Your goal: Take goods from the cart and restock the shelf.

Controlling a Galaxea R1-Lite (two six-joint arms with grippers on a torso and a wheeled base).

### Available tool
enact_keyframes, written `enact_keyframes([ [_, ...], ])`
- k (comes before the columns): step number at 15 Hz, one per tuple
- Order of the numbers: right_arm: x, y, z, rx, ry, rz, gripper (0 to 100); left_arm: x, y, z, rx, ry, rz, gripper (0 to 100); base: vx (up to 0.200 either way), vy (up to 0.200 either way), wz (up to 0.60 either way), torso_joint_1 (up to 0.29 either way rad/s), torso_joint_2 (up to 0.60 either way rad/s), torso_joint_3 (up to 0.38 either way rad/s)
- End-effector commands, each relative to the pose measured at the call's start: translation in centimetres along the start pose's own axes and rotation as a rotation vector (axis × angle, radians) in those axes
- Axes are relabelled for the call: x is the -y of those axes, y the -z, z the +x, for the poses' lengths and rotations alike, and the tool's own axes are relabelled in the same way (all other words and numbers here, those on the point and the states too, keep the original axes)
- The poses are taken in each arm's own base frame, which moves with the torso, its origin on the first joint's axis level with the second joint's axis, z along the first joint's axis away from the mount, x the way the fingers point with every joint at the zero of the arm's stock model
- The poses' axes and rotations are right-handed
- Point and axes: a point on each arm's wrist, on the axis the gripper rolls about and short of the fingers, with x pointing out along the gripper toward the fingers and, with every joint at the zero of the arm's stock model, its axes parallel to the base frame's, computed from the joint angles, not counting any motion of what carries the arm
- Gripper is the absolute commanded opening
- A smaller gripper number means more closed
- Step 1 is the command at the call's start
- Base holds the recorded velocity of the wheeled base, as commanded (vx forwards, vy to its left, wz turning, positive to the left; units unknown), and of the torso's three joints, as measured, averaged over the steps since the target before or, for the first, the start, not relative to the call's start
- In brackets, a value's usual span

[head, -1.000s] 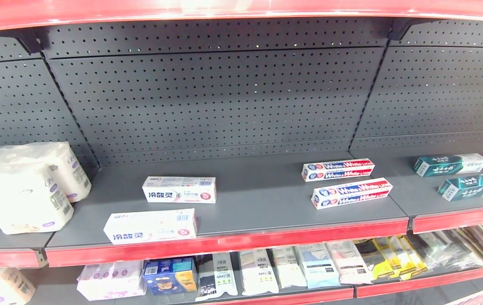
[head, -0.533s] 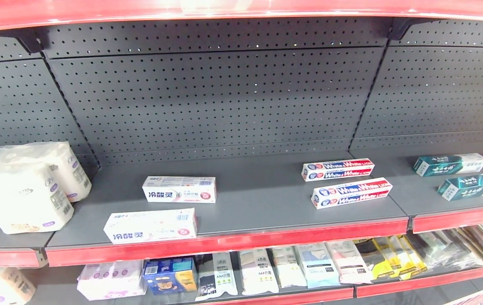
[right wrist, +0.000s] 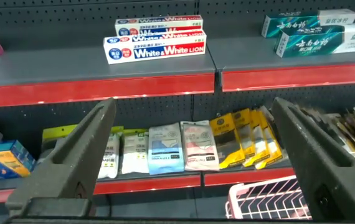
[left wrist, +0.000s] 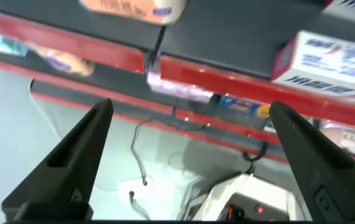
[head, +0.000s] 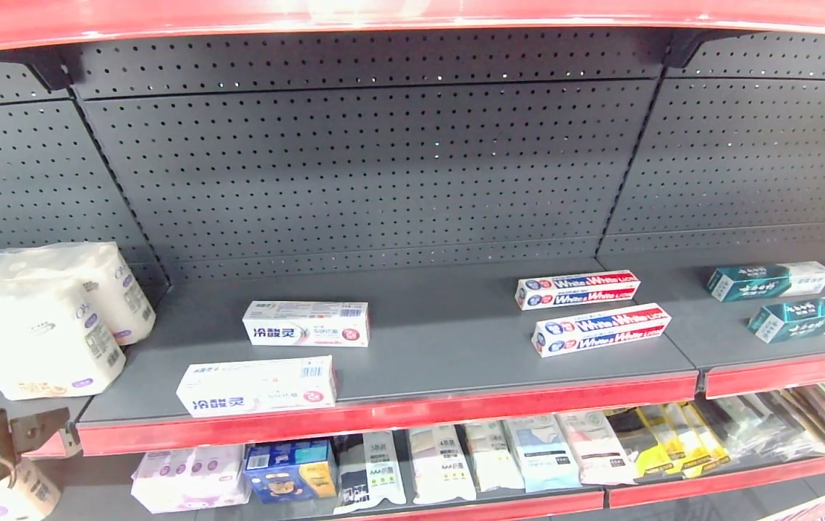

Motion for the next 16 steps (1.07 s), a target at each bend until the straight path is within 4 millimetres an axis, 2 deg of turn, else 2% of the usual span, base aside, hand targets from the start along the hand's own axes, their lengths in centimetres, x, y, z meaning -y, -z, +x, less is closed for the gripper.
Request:
enact_keyframes([
  [1, 0.0, 0.0, 0.0, 0.001, -0.001, -0.001, 100, 0.5, -0.2, 3.4, -0.131, -0.034, 0.019, 100, 0.0, 0.0, 0.0, 0.0, 0.0, 0.0],
  [4, 0.0, 0.0, 0.0, 0.001, -0.001, -0.001, 100, 0.8, -0.6, 6.4, -0.162, -0.055, 0.022, 100, 0.0, 0.0, 0.0, 0.0, 0.0, 0.0],
  [6, 0.0, 0.0, 0.0, 0.001, -0.001, -0.001, 100, 1.1, -0.6, 8.5, -0.179, -0.065, 0.086, 100, 0.0, 0.0, 0.0, 0.0, 0.0, 0.0],
  [10, 0.0, 0.0, 0.0, 0.001, -0.001, 0.001, 100, 1.9, -0.8, 10.0, -0.17, -0.042, 0.186, 100, 0.0, 0.0, 0.0, 0.0, 0.0, 0.0],
  [16, 0.0, 0.0, 0.0, 0.001, -0.001, 0.001, 100, 3.0, -0.7, 10.8, -0.166, -0.007, 0.212, 100, 0.0, 0.0, 0.0, 0.0, 0.0, 0.0],
])
